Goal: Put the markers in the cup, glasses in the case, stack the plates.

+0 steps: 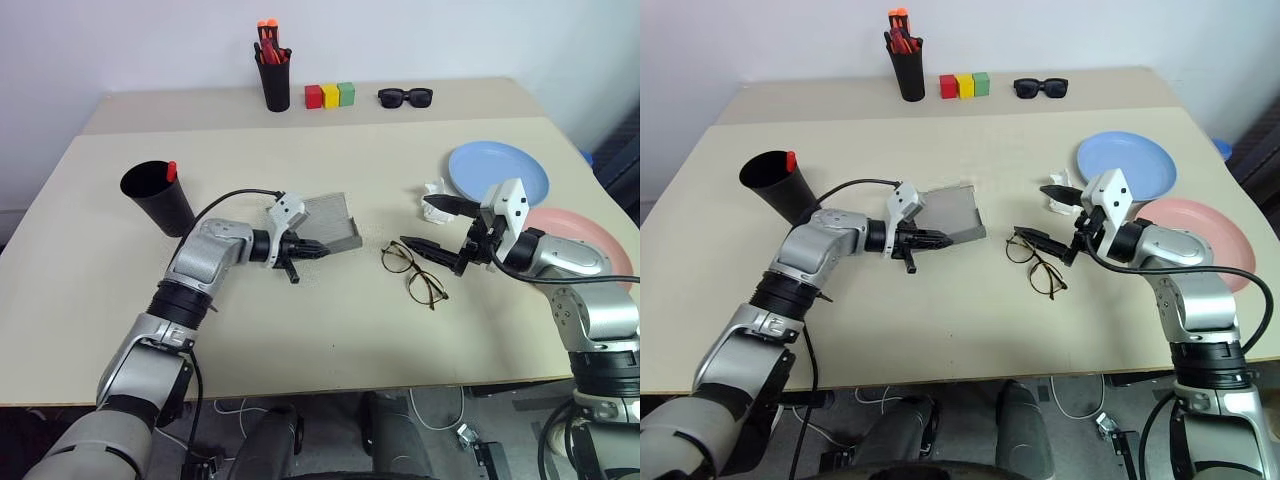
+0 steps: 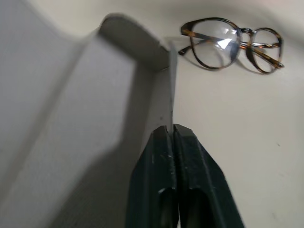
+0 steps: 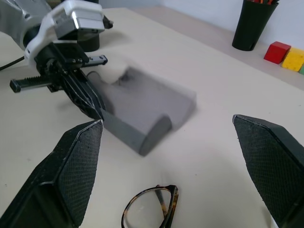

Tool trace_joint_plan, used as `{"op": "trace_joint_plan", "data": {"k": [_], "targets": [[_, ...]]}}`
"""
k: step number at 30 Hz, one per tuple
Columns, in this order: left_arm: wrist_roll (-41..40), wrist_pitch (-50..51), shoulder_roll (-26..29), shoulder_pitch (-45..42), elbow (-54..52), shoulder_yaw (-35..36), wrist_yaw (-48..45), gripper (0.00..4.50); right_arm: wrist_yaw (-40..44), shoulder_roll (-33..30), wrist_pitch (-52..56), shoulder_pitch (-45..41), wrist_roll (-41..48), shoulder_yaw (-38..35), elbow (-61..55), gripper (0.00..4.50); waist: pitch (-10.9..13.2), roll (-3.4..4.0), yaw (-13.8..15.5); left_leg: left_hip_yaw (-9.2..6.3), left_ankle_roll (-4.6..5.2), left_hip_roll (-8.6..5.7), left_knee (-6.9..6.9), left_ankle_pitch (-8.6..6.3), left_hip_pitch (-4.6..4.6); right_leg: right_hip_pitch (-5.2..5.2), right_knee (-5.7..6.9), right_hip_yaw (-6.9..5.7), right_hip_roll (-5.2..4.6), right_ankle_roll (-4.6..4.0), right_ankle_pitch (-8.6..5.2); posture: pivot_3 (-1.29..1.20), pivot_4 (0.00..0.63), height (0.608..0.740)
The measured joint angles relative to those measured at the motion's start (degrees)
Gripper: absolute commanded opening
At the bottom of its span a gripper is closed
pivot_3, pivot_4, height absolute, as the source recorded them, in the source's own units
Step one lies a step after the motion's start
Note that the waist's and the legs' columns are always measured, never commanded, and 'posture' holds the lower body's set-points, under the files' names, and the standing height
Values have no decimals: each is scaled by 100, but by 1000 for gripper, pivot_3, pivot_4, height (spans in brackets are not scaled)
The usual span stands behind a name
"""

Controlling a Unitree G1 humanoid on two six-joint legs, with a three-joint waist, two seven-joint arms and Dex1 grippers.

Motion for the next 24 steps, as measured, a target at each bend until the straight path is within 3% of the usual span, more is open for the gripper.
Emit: {"op": "trace_joint_plan", "data": {"k": [6, 17, 20, 24], "targets": [[39, -489, 835, 12, -20, -150, -1244, 21, -17, 1, 20, -41, -24, 15, -22, 4500, 0, 0, -68, 0, 0, 1, -1, 0, -1, -1, 1, 0, 1, -1, 0, 0, 150, 740], [-126, -626, 666, 160, -163, -147, -1817, 21, -149, -313, 689, -112, -432, 408, -105, 4500, 0, 0, -79, -2, 1, 1, -1, 0, -2, -1, 2, 1, 0, -1, 0, 0, 150, 740], [-167, -621, 731, 202, -269, -147, -1948, 917, -299, -400, 1250, -147, -474, 466, -119, 4500, 0, 0, -83, -1, 1, 2, 0, 0, -2, -2, 3, 2, 0, -1, 0, 0, 150, 740], [-224, -665, 784, 314, -304, -111, -2047, 2909, -463, -476, 2099, -287, -347, 465, -393, 4500, 0, 0, -77, -2, 1, 3, -1, -1, -2, -2, 3, 3, 0, -1, 0, 0, 150, 740]]}}
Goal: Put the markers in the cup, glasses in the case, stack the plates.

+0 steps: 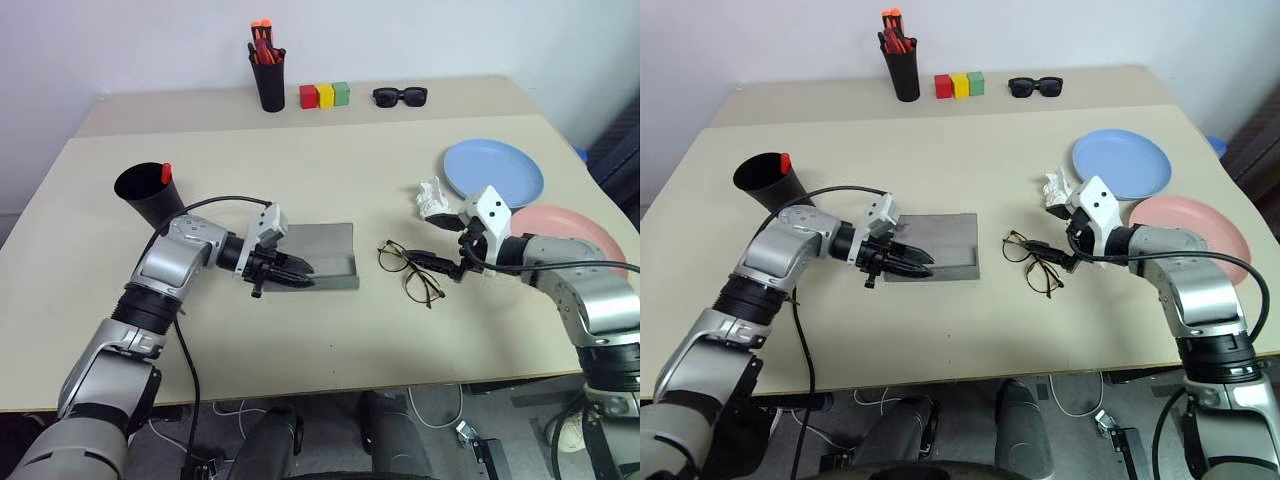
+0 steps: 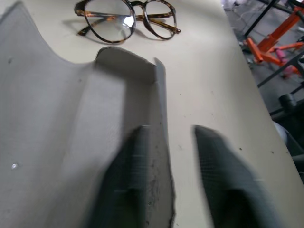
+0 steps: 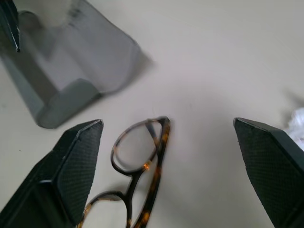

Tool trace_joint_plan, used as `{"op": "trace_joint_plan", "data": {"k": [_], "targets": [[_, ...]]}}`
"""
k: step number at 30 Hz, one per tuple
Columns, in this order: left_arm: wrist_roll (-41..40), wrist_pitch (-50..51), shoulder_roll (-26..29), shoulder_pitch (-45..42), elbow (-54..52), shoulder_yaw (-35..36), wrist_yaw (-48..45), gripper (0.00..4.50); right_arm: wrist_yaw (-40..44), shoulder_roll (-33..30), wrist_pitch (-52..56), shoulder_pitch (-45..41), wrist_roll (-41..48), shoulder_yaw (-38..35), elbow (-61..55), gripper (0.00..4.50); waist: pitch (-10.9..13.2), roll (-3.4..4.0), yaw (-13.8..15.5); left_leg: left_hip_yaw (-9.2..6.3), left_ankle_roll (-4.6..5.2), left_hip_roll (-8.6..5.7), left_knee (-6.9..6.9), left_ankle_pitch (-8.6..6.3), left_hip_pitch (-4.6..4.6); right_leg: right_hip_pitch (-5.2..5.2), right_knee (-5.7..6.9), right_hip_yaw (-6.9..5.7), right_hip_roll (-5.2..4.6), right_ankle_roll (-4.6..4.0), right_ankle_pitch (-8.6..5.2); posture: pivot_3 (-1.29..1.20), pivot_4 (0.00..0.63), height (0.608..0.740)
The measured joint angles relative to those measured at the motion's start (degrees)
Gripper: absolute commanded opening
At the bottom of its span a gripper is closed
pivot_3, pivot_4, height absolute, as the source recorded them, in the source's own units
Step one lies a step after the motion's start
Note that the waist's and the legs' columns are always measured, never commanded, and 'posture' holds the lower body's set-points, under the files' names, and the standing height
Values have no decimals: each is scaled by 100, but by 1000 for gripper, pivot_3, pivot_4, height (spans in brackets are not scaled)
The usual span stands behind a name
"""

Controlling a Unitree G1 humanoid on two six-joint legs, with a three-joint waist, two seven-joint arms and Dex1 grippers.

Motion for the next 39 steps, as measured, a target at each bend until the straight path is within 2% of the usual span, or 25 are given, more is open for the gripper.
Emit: {"op": "trace_joint_plan", "data": {"k": [3, 8, 13, 16, 22, 26, 29, 32, 39], "targets": [[53, -362, 60, 55, -94, 0, -62, 4410, -44, -108, 444, -52, 57, 76, -353, 4500, 0, 0, 6, 0, 0, 2, 0, 0, -1, 0, -1, 0, 0, 0, 0, 0, 150, 740], [-17, -285, 62, 80, -94, 132, 65, 4410, -87, -241, 1002, -58, 116, 156, -703, 4500, 0, 0, 15, 0, 1, 1, 2, 0, -3, 0, -2, 0, 0, 0, 0, 0, 150, 740], [-691, -55, 67, 253, -618, 982, 314, 4410, -174, -533, 1433, -121, -2, 432, -879, 4500, 0, 0, -6, 2, 2, 5, 2, -2, 0, -2, -1, 1, -1, 0, 0, 0, 150, 740], [-1059, 88, 199, 704, -1091, 1391, 404, 4456, -252, -661, 1602, -105, -138, 609, -831, 3645, 0, 1, -13, 6, 2, 8, -1, -2, -1, -6, 0, 4, -1, 0, 0, 0, 150, 740], [-1645, 556, 573, 1400, -2007, 1948, 679, 4456, -319, -636, 1935, -133, -112, 634, -799, 3645, 0, 0, 25, 7, 3, 9, 2, -2, -3, -3, -2, 5, -2, 0, 0, 0, 150, 740], [-2028, 1045, 623, 1680, -2691, 2142, 1118, 4456, -389, -465, 2279, -264, 8, 626, -733, 3645, 0, 0, 17, 7, 3, 10, 2, -2, -1, -2, -2, 6, -2, 0, 0, 0, 150, 740], [-2251, 1323, 625, 1800, -3119, 2176, 1463, 4456, -466, -439, 2339, -314, 13, 658, -604, 2802, 0, 0, 18, 9, 3, 9, 2, -2, -1, -1, -2, 6, -2, 0, 0, 0, 150, 740], [-2451, 1555, 634, 1822, -3368, 2216, 1740, 4456, -520, -421, 2394, -325, -10, 679, -496, 1366, 0, 0, 17, 10, 3, 8, 2, -2, 0, -2, -1, 6, -2, 0, 0, 0, 150, 740], [-2780, 1823, 769, 1817, -3531, 2260, 2080, 4456, -509, -416, 2475, -341, 3, 746, -386, 1366, 0, 0, 12, 11, 3, 7, 2, -2, 0, -2, -1, 6, -2, 0, 0, 0, 150, 740]]}}
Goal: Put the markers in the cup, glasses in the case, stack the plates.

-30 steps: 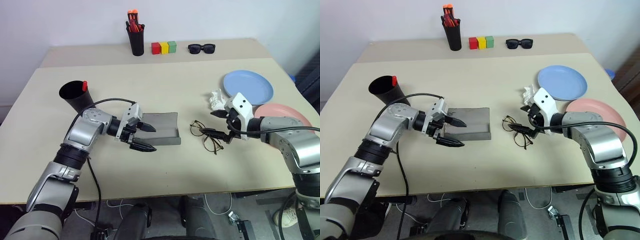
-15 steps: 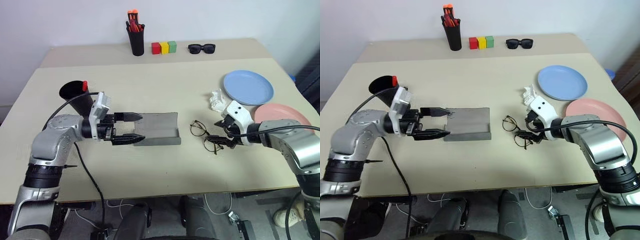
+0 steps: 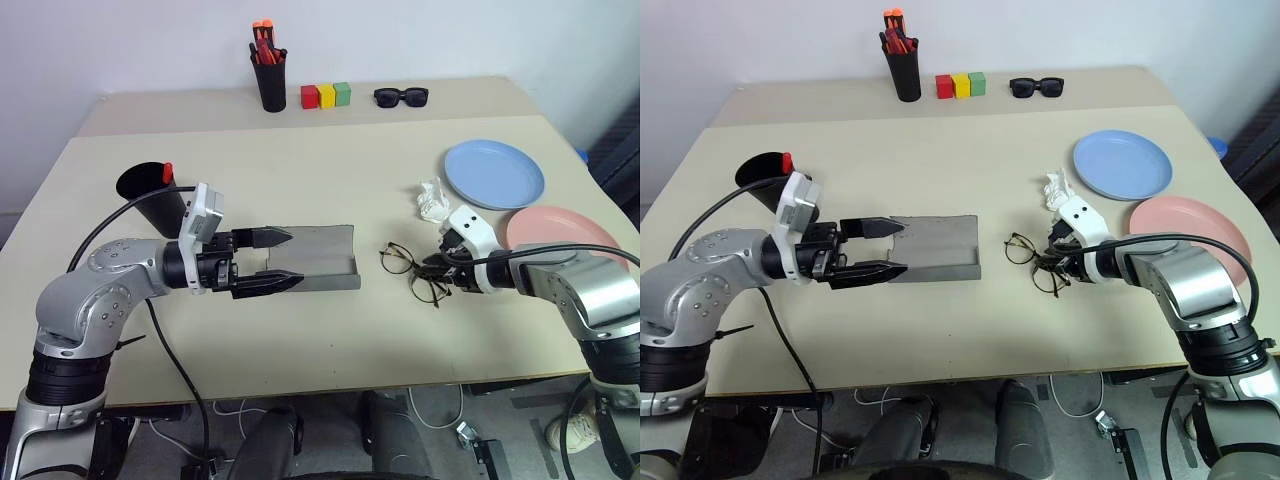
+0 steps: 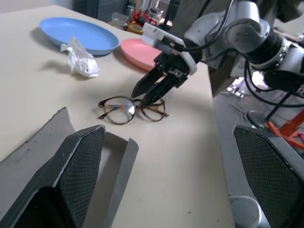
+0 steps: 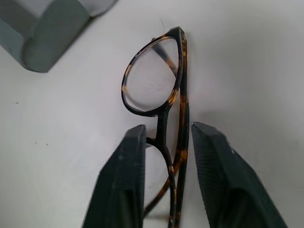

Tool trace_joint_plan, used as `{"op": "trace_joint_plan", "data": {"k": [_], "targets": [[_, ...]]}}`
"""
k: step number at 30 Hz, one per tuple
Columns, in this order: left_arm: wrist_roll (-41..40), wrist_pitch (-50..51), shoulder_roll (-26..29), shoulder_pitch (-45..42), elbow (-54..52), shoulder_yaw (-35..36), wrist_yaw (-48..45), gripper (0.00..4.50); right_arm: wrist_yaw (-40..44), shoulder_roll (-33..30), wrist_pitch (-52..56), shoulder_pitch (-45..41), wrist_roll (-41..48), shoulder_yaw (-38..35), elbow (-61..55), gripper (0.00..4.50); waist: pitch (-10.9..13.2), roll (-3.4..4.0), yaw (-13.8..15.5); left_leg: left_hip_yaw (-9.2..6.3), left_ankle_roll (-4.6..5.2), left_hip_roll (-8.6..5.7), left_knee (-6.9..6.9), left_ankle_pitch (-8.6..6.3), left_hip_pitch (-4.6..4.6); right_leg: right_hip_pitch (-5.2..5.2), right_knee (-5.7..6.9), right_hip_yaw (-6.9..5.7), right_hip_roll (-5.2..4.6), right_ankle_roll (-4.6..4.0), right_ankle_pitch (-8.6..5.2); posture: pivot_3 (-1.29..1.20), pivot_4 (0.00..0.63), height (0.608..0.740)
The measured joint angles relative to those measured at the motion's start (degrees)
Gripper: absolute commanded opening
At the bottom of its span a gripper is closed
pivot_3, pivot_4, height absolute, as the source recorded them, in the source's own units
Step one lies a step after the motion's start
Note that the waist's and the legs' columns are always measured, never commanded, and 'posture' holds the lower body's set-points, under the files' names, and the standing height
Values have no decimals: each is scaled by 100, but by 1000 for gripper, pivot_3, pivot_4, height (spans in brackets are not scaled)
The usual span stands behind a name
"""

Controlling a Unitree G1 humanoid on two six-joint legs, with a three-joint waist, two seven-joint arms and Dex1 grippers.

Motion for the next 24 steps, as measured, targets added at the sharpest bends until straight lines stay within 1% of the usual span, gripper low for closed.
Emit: {"op": "trace_joint_plan", "data": {"k": [4, 6, 8, 9, 12, 16, 18, 20, 23, 24], "targets": [[-52, -33, 29, 73, 0, 0, 45, 4456, 1, 9, 55, 0, 7, 15, 38, 1366, 0, 0, 0, 0, 0, 0, 0, 0, 0, 0, 0, 0, 0, 0, 0, 0, 150, 740], [-64, -56, 31, 130, 0, 0, 49, 4456, -5, 11, 52, -4, -6, 49, 53, 822, 0, 0, 0, 0, 0, 0, 0, 0, 0, 0, 0, 0, 0, 0, 0, 0, 150, 740], [-71, -71, 49, 229, 3, 1, 42, 4456, -1, 20, -25, -55, -11, 58, 89, 111, 0, 0, -4, 1, 0, 0, 0, 0, 1, 0, 0, 0, 0, 0, 0, 0, 150, 740], [-71, -79, 66, 271, 12, 1, 31, 4456, 59, 20, -114, -135, 7, 65, 77, 23, -1, -1, -14, 3, 0, 0, 0, 0, 4, 2, 0, 1, 1, 0, 0, 0, 150, 740], [-96, -157, 113, 326, 13, 17, -19, 4456, -27, 16, -254, -251, -128, 89, 202, 23, -3, -6, -2, 3, -1, 0, 1, 1, 6, 8, -2, 1, 1, -1, 1, 0, 150, 740], [-99, -249, 271, 599, 74, 239, -40, 4456, -53, 89, -300, -340, -125, 89, 207, 23, -3, -5, -7, 3, -1, 1, 1, 0, 5, 5, -2, 1, 2, -2, 0, 0, 150, 740], [-110, -277, 304, 737, 87, 398, -22, 4456, -121, 353, -266, -488, -58, 41, 174, 23, -3, -4, -33, 6, -1, 4, -1, 0, 6, 1, -1, 6, 7, -3, 1, 0, 150, 740], [-145, -279, 381, 928, 82, 592, 7, 4456, -229, 822, -174, -709, 119, 20, -38, 23, -1, -1, -63, 11, -1, 15, -9, 0, 7, -8, 0, 19, 21, -7, 3, 0, 150, 740], [-222, -279, 423, 1108, 67, 752, 61, 4456, -406, 1350, -116, -1142, 302, 21, -246, 23, 0, 0, -26, 15, -1, 24, -9, 0, 4, -11, -1, 23, 23, -8, 4, 0, 150, 740], [-231, -277, 430, 1148, 61, 790, 72, 4456, -459, 1435, -106, -1256, 335, 20, -274, 23, -1, -1, -2, 14, -1, 22, -8, 0, 3, -9, -2, 23, 23, -8, 4, 0, 150, 740]]}}
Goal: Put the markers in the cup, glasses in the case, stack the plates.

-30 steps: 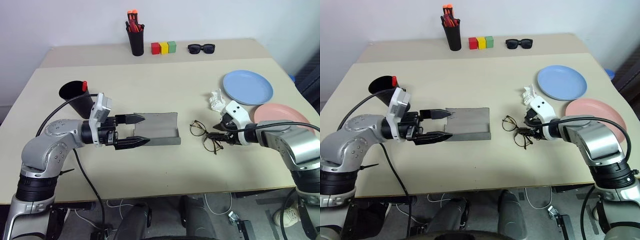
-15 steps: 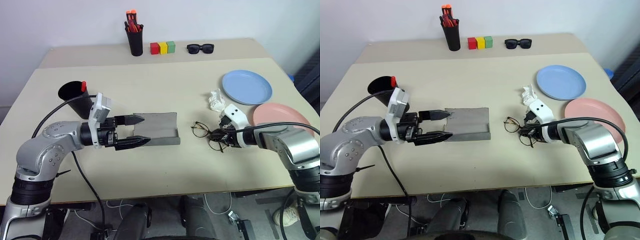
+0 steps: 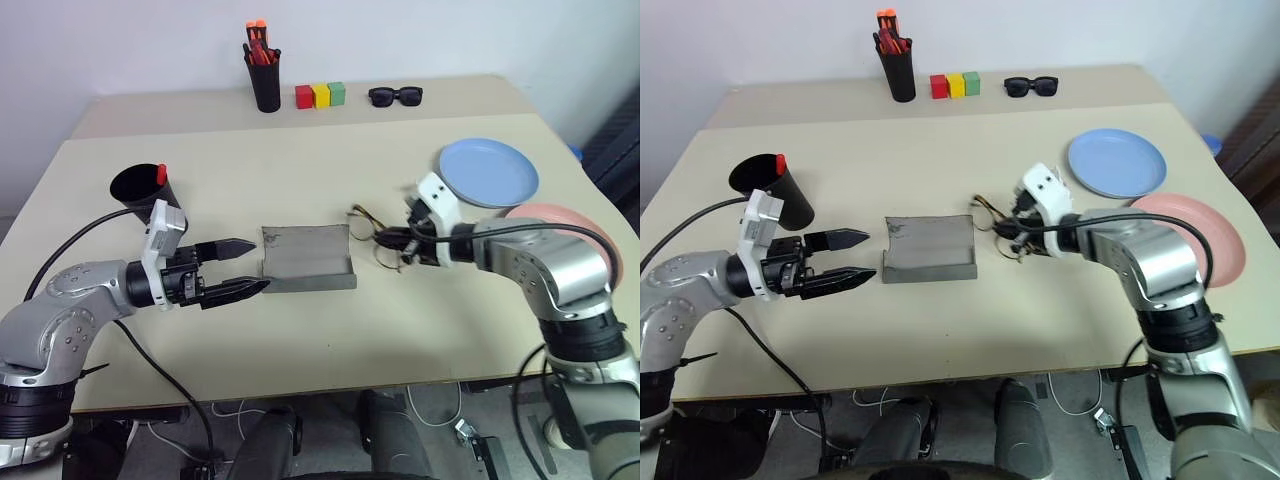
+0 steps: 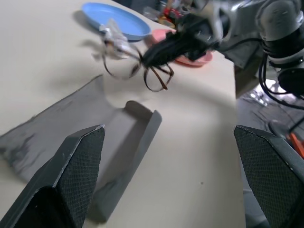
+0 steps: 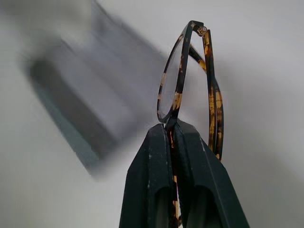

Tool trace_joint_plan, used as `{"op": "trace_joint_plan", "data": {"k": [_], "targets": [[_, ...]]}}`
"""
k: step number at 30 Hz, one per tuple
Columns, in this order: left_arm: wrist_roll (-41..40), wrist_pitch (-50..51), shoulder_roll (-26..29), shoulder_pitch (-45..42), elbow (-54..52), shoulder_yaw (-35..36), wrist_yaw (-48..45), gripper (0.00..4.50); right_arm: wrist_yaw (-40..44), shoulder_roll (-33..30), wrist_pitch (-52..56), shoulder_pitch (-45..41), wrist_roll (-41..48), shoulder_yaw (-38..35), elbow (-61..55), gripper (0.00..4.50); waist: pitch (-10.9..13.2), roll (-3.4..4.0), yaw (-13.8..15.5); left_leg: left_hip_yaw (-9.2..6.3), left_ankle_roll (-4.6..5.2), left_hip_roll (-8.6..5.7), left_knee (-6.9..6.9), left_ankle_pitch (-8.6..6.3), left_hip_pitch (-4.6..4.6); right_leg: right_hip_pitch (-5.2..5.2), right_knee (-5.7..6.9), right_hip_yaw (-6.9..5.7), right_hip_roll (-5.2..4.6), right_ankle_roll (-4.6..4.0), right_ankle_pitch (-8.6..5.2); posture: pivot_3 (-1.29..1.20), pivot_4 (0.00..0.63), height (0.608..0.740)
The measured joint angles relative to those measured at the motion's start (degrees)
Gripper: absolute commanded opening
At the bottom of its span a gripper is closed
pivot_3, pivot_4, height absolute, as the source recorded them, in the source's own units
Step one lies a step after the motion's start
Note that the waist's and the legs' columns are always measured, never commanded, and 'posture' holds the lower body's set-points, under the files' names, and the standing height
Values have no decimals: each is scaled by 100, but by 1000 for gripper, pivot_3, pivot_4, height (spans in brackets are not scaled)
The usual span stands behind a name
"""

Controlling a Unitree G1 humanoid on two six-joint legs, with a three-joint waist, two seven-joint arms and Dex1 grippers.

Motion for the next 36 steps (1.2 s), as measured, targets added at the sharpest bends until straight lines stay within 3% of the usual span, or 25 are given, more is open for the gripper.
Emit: {"op": "trace_joint_plan", "data": {"k": [5, 15, 28, 32, 36], "targets": [[-128, 74, 69, 106, -80, 59, 122, 4456, -183, 662, -136, -229, 88, 209, -27, 23, -2, -4, 1, -2, 0, -1, 0, 0, 0, 1, -1, 0, 0, 0, 0, 0, 150, 740], [-232, 58, 70, 263, -239, 59, 245, 4456, 435, 674, -2047, -82, -876, 1476, 738, 23, -2, -3, -40, 4, -4, -9, -3, -3, 4, -4, 3, 1, 3, -1, 0, 0, 150, 740], [-217, -185, 67, 331, -239, 37, 222, 4456, 1399, 484, -2511, 54, -1093, 1693, 804, 23, -2, -3, -29, 5, -5, -9, -3, -3, 5, -4, 3, 4, 3, -1, 0, 0, 150, 740], [-191, -251, 60, 317, -239, -5, 252, 4456, 1421, 541, -2588, 53, -1186, 1689, 929, 1394, -2, -3, -29, 5, -5, -9, -3, -3, 5, -4, 3, 4, 3, -1, 0, 0, 150, 740], [-171, -278, 60, 317, -239, -15, 252, 4456, 1364, 605, -2627, 52, -1222, 1663, 980, 3513, -2, -3, -28, 4, -5, -9, -3, -4, 5, -4, 3, 4, 3, -1, 0, 0, 150, 740]]}}
